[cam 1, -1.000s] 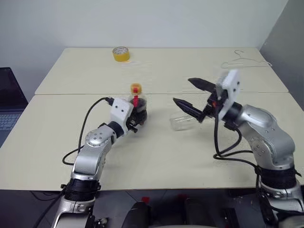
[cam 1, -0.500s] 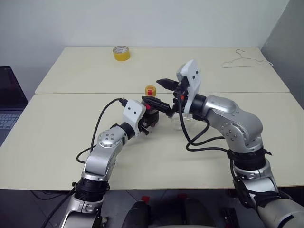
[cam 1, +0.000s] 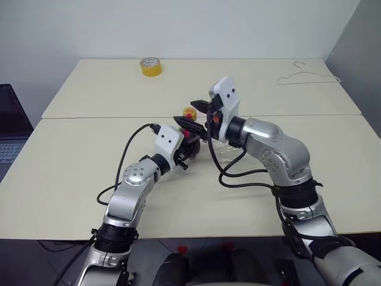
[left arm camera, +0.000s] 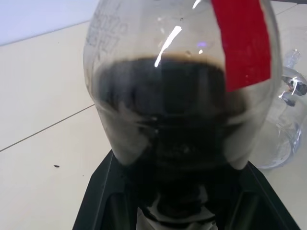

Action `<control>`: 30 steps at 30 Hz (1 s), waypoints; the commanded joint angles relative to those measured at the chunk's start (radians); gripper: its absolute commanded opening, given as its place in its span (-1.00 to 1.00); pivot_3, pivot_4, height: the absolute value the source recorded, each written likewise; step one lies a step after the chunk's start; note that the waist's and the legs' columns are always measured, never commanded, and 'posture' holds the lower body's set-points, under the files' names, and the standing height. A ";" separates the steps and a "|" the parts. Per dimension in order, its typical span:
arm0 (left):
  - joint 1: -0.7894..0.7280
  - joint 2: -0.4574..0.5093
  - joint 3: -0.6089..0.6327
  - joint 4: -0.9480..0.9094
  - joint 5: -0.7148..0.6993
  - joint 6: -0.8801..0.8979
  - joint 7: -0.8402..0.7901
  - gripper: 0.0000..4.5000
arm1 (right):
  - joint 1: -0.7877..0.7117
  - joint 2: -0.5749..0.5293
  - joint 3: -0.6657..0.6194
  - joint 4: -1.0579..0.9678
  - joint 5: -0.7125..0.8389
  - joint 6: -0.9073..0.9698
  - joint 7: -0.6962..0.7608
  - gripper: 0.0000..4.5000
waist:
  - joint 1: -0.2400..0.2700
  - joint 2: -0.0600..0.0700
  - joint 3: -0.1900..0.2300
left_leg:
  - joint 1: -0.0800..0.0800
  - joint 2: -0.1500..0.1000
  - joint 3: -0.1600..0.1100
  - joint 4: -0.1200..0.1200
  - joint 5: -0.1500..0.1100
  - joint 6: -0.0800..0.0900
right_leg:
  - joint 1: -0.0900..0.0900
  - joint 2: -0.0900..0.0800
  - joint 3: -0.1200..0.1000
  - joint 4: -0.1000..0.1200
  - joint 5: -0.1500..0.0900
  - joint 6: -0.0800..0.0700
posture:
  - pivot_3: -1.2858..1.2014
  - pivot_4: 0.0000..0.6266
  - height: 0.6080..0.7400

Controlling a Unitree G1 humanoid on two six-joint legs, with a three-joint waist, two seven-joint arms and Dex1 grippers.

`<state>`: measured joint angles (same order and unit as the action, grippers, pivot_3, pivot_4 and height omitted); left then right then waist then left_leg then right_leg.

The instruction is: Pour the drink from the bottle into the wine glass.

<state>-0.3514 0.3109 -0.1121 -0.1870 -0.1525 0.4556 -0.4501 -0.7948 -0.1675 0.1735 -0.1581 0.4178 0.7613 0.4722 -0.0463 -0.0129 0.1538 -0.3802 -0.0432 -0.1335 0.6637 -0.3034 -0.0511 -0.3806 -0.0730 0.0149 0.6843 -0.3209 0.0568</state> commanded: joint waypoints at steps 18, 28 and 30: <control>0.004 0.006 0.030 -0.067 -0.004 -0.021 0.014 -0.59 | -0.021 -0.025 0.000 0.000 -0.009 -0.070 0.091 -0.47 | -0.004 0.000 0.000 | 0.000 0.000 0.000 0.000 0.000 0.000 | 0.000 0.000 0.000 0.000 0.000 0.000 | 0.03 -0.52 1.00; 0.006 0.045 0.091 -0.099 -0.103 0.015 -0.061 -0.66 | -0.106 -0.108 0.040 0.241 -0.059 -0.367 0.423 -0.47 | -0.008 0.000 0.000 | 0.000 0.000 0.001 0.000 0.000 0.000 | 0.000 0.000 0.000 0.000 0.000 0.000 | 0.03 -0.52 1.00; 0.016 0.053 0.100 -0.115 -0.122 0.028 -0.069 -0.66 | -0.150 -0.126 0.047 0.344 -0.083 -0.450 0.501 -0.47 | -0.010 0.000 0.000 | 0.000 0.000 0.001 0.000 0.000 0.000 | 0.000 0.000 0.000 0.000 0.000 0.000 | 0.03 -0.52 1.00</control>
<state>-0.3314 0.3553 -0.0656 -0.2317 -0.2375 0.4886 -0.5101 -0.9179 -0.2688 0.2244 0.1403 0.3730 0.3900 0.9173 -0.0567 -0.0125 0.1540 -0.3802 -0.0429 -0.1331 0.6633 -0.3034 -0.0511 -0.3808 -0.0729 0.0148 0.6837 -0.3209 0.0568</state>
